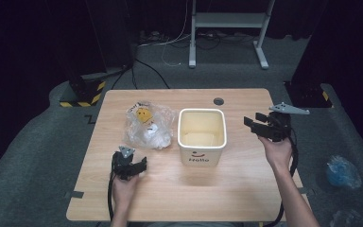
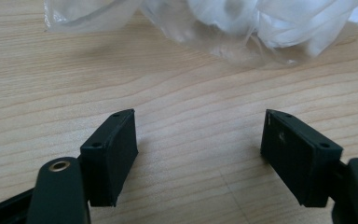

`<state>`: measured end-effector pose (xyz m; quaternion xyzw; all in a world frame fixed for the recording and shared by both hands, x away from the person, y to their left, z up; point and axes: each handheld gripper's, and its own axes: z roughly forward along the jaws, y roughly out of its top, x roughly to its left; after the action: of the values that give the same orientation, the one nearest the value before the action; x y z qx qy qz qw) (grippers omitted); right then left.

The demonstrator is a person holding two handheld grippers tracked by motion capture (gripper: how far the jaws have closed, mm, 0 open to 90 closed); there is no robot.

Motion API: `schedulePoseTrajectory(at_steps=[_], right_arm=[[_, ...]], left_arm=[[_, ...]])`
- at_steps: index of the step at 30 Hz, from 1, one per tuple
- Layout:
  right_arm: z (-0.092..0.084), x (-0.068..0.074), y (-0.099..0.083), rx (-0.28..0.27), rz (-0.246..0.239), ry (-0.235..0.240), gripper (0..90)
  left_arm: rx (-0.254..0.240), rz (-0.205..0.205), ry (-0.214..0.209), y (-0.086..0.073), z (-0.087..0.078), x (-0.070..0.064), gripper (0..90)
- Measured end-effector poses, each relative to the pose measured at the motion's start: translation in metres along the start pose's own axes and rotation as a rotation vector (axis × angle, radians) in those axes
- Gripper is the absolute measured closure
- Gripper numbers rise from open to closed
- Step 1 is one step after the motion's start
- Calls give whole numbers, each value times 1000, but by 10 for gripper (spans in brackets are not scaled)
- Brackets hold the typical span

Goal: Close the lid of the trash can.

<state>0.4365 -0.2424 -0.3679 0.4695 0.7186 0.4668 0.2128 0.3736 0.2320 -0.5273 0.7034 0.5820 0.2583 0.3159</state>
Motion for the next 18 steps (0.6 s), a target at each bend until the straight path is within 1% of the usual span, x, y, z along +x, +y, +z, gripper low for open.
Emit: schedulePoseTrajectory(at_steps=[7, 18], right_arm=[[-7, -6, -7, -10, 11, -1, 434], [-8, -11, -21, -8, 28, 13, 435]], left_arm=[[0, 0, 0, 0, 0, 0, 270], [0, 0, 1, 0, 0, 0, 270]])
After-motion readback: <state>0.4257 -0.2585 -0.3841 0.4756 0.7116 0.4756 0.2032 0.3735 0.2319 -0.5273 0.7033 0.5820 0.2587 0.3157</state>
